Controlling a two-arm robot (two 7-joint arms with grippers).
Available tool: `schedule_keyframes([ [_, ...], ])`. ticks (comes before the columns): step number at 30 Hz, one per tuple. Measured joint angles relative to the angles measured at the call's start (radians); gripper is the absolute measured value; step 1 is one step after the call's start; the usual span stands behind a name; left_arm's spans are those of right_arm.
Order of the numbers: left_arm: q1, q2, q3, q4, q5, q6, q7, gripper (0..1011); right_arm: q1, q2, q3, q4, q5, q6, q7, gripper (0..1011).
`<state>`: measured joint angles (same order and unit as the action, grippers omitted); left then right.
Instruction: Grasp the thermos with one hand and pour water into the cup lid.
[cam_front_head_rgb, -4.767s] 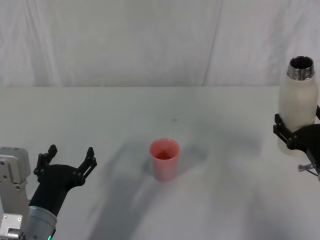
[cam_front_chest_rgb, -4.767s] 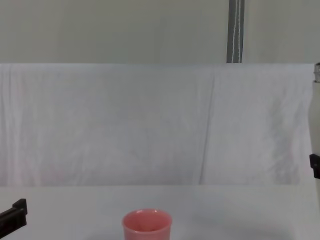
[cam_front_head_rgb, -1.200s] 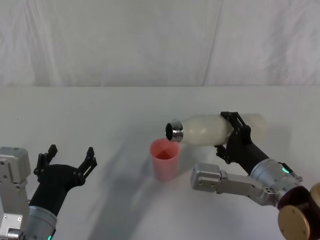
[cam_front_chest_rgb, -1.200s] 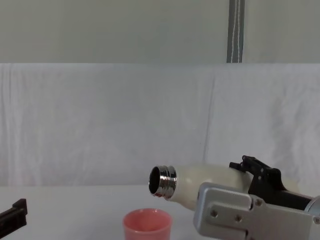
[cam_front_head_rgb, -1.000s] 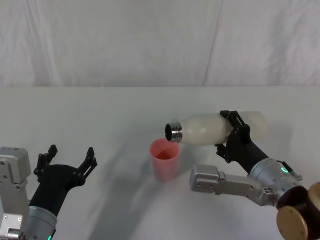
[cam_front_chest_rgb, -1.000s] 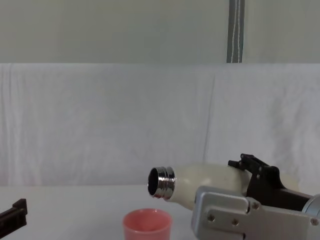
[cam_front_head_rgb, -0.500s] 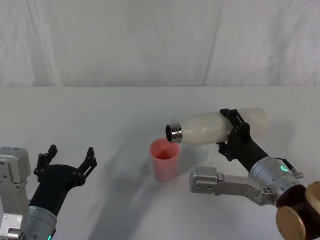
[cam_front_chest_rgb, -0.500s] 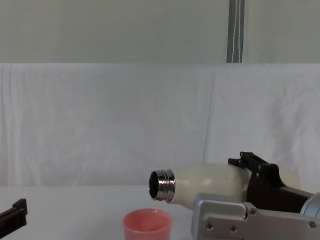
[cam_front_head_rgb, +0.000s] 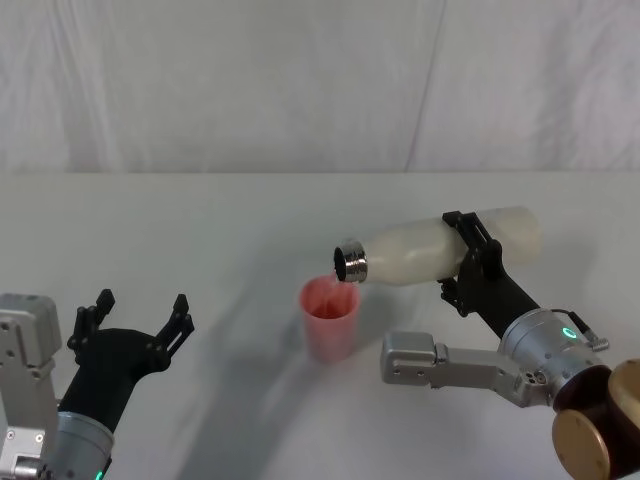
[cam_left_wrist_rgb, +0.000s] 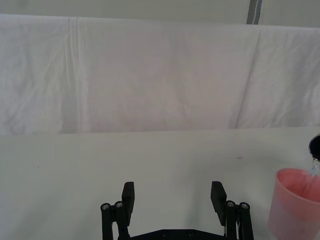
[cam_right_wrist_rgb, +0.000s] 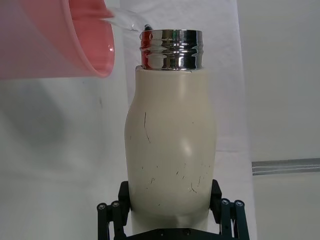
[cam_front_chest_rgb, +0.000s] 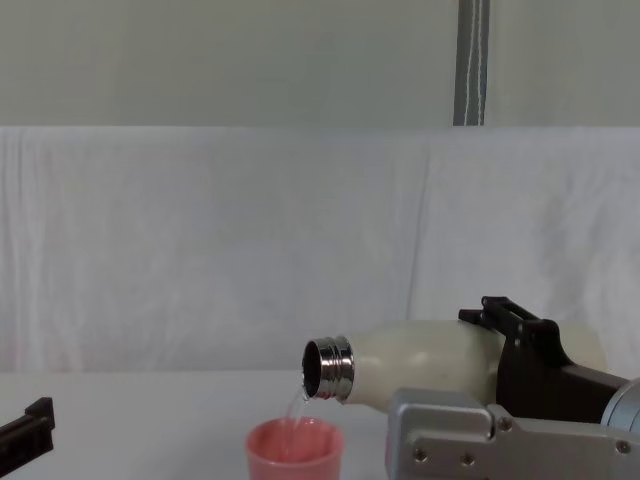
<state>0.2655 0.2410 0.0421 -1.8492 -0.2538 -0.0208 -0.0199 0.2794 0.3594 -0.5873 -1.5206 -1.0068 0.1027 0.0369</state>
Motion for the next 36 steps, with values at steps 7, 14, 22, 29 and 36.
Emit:
schedule_keyframes([
  [7,0.000,0.000,0.000,0.000,0.000,0.000,0.000,1001,0.006,0.000,-0.002,0.004,-0.005,0.001,-0.002,950],
  [14,0.000,0.000,0.000,0.000,0.000,0.000,0.000,1001,0.009,0.000,-0.001,0.004,-0.005,0.001,-0.002,950],
  [22,0.000,0.000,0.000,0.000,0.000,0.000,0.000,1001,0.015,0.001,0.003,0.004,-0.004,0.000,-0.002,950],
  [29,0.000,0.000,0.000,0.000,0.000,0.000,0.000,1001,0.020,0.003,0.002,0.004,-0.005,0.000,-0.001,950],
  [36,0.000,0.000,0.000,0.000,0.000,0.000,0.000,1001,0.024,0.005,0.002,0.003,-0.005,0.000,0.002,950],
])
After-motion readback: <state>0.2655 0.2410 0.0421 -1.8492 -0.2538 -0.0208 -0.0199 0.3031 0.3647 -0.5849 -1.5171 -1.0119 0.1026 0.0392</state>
